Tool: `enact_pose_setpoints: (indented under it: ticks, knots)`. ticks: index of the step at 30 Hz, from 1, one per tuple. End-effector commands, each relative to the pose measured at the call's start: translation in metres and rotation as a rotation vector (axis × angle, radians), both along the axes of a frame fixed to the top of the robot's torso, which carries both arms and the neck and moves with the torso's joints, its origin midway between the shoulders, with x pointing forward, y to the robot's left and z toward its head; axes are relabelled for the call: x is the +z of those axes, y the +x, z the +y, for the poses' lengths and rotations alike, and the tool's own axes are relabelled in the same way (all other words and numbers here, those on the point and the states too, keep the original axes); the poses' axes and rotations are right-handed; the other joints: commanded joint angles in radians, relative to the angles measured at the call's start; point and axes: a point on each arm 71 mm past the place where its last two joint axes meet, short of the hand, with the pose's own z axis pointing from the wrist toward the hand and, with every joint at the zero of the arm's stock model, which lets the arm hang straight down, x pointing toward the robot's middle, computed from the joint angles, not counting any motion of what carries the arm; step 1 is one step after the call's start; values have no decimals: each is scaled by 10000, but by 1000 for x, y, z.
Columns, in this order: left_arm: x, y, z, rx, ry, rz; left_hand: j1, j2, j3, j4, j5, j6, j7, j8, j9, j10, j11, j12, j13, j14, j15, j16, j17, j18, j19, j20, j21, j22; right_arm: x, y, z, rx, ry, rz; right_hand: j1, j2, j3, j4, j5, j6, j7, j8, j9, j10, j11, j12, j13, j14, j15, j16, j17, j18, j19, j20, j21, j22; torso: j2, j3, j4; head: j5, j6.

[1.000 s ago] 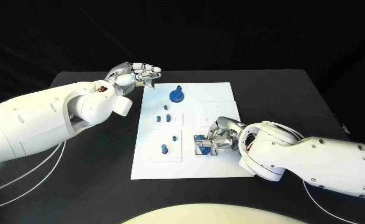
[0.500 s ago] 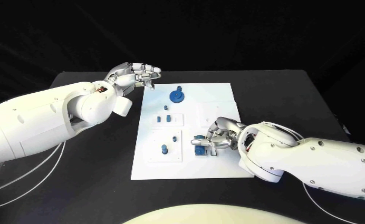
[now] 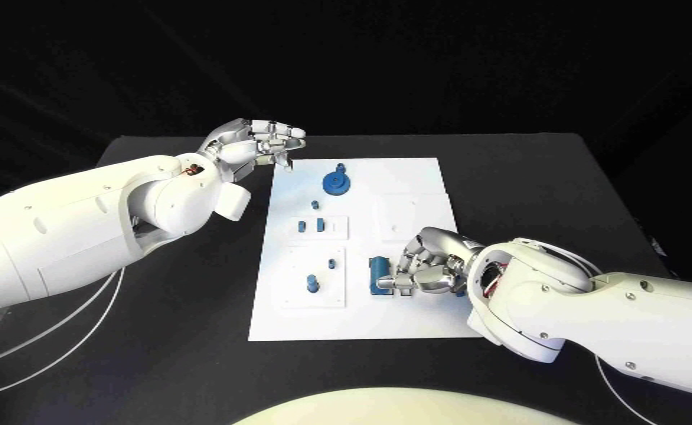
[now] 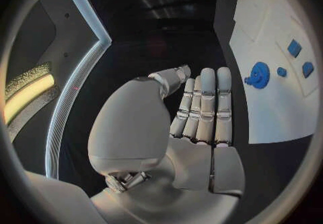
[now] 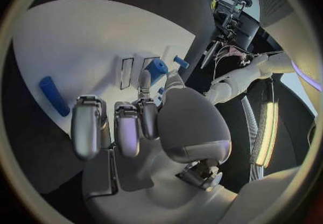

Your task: Assemble the parts on the task board

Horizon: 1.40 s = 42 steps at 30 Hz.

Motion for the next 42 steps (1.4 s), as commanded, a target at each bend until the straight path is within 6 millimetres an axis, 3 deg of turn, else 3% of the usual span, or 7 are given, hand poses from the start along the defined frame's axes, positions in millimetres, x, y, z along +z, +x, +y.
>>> enact_pose_setpoints:
  ticks: [1, 9, 11, 14, 18, 27, 42]
  knots:
    - [1, 0, -2, -148, -104, -22, -56, 18, -26, 53, 21, -52, 21, 47, -15, -74, 24, 64, -15, -50, 15, -50, -15, 155, -37, -4, -42, -9, 0, -3, 2, 419, 71, 115, 118, 11, -47, -4, -33, -69, -10, -28, 12, 464, -18, 5, 1548, 1032, -60, 40, 2580, -111, 567, -75, 37, 2205, 6, 1, 0, -2, 5]
    - [1, 0, -3, -178, -104, 0, -55, 29, -17, 54, 23, -56, 20, 54, -15, -78, 23, 73, -17, -51, 14, -51, -16, 157, -34, -3, -51, -16, -3, 0, 1, 358, -226, 236, 433, 126, 15, 6, 157, -64, -18, -73, 1, 474, -24, 15, 1570, 1032, -65, 40, 2578, -117, 576, -81, 75, 2213, 12, -5, 12, -2, 2]
    - [1, 0, -3, -177, -104, 1, -55, 29, -17, 54, 23, -56, 20, 54, -15, -78, 23, 73, -17, -51, 14, -51, -16, 157, -34, -3, -51, -16, -4, 2, 1, 251, -314, 173, 628, 281, 113, 8, 176, -63, -23, -106, -12, 479, -30, 19, 1580, 1034, -71, 43, 2587, -113, 570, -85, 55, 2208, 12, -8, 7, -2, -4]
    - [1, 0, -3, -183, -104, 6, -55, 29, -17, 54, 23, -56, 20, 54, -15, -78, 23, 73, -17, -51, 14, -51, -16, 157, -34, -3, -51, -16, -6, 4, 2, 120, -407, 112, 759, 708, 325, 52, -244, -46, -17, -165, -37, 477, -28, -2, 1582, 1030, -72, 36, 2569, -109, 562, -90, 27, 2201, 11, -8, 12, 4, -6]
    - [1, 0, -3, -191, -101, 18, -59, 34, -15, 57, 23, -57, 20, 59, -14, -80, 23, 79, -18, -51, 14, -51, -16, 157, -32, -3, -56, -20, -7, 6, 1, 71, -512, 98, 811, 791, 384, 29, -185, -49, -26, -184, -43, 480, -32, 0, 1588, 1030, -72, 36, 2568, -109, 561, -90, 28, 2201, 3, -10, 7, 0, -7]
    - [1, 0, -3, -194, -92, 36, -59, 34, -15, 57, 23, -57, 20, 59, -14, -80, 23, 79, -18, -51, 14, -51, -16, 157, -32, -3, -56, -20, -8, 6, 0, 203, -466, 97, 958, 795, 452, -10, -115, -86, -27, -222, -53, 465, -36, -42, 1570, 1025, -77, 27, 2545, -99, 546, -92, -26, 2188, 1, -4, 2, 16, -22]
    - [0, -1, -1, -160, -61, 68, -5, 54, 28, 18, 31, -64, 14, 78, -15, -90, 15, 101, -24, -57, 2, -59, -20, 163, -17, -13, -61, -28, -9, -1, -5, 491, -281, 590, 1408, 453, 526, -72, 102, -115, -27, -303, -78, 450, -36, -82, 1569, 1022, -76, 20, 2529, -91, 529, -92, -70, 2178, 5, -5, 3, 52, -54]
